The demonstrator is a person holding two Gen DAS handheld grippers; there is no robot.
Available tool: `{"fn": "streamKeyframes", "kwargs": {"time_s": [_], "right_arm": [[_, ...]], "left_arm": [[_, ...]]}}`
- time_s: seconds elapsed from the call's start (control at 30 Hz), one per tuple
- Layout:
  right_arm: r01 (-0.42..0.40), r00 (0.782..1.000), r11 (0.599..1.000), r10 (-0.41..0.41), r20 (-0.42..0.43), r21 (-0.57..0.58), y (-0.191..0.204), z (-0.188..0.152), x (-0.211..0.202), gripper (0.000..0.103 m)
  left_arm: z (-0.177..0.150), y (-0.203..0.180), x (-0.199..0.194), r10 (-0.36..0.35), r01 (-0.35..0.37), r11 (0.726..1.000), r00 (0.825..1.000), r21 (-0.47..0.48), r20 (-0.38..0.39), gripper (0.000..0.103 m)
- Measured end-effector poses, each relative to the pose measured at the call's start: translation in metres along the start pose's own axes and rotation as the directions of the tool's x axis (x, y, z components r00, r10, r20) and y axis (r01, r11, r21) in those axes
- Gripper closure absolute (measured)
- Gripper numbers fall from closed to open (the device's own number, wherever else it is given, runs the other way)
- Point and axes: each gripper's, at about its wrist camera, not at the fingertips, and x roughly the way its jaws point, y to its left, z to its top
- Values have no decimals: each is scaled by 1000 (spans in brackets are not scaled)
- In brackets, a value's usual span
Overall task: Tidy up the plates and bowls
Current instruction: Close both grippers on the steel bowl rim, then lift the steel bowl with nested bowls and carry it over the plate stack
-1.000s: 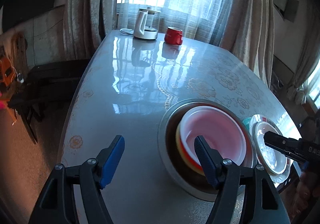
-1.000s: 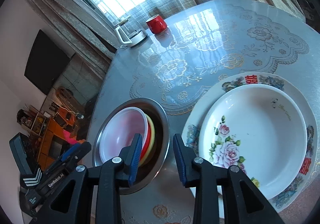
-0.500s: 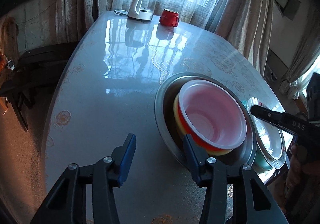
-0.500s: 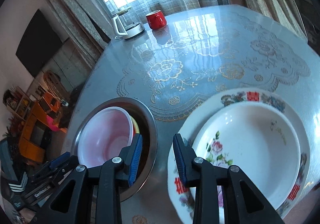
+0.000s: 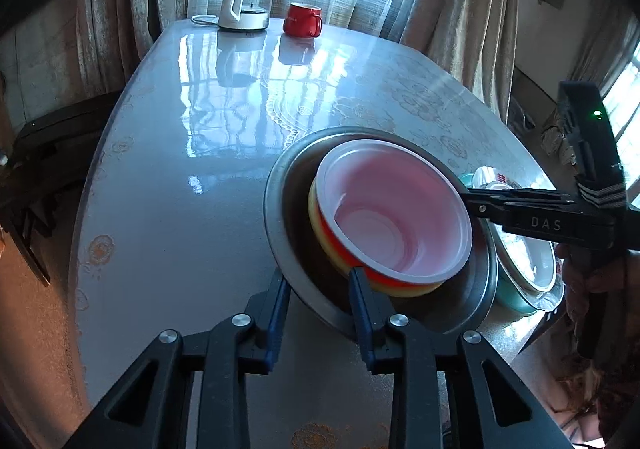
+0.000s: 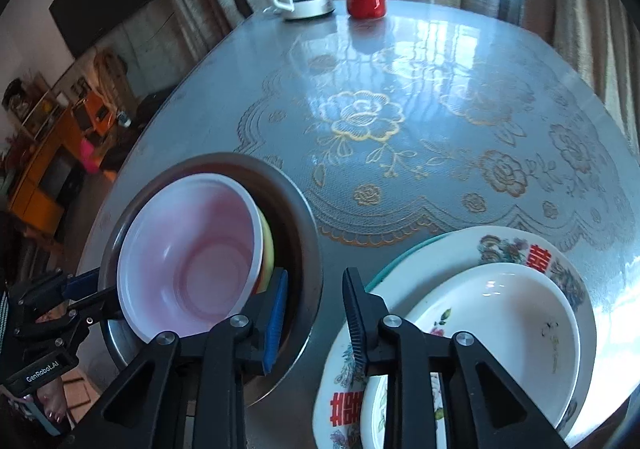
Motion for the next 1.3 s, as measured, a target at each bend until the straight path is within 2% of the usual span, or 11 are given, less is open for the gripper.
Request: {"fn": "streamKeyframes", "kwargs": {"time_s": [0.23, 0.4, 0.7, 0.9, 1.3], "right_arm": [[-25, 998, 999, 24, -51, -29, 3, 8, 20, 84], [-47, 997, 998, 44, -64, -36, 7, 4, 23, 87], [-80, 997, 996, 80, 8, 28, 1, -15, 11, 88], [-114, 993, 992, 111, 46, 63, 1, -20, 1, 88], [-150, 980, 982, 133, 146, 112, -1, -17, -17, 87]], "left_arm": [[4, 6, 4, -61, 61, 998, 998, -14, -35, 73], [3, 1, 5, -58, 59, 998, 998, 24, -27, 72], [-2, -1, 6, -24, 23, 998, 999, 55, 23, 73], [-3, 4, 6, 1, -2, 999, 999, 38, 37, 73], [6, -2, -10, -20, 15, 999, 994, 44, 104, 74]]}}
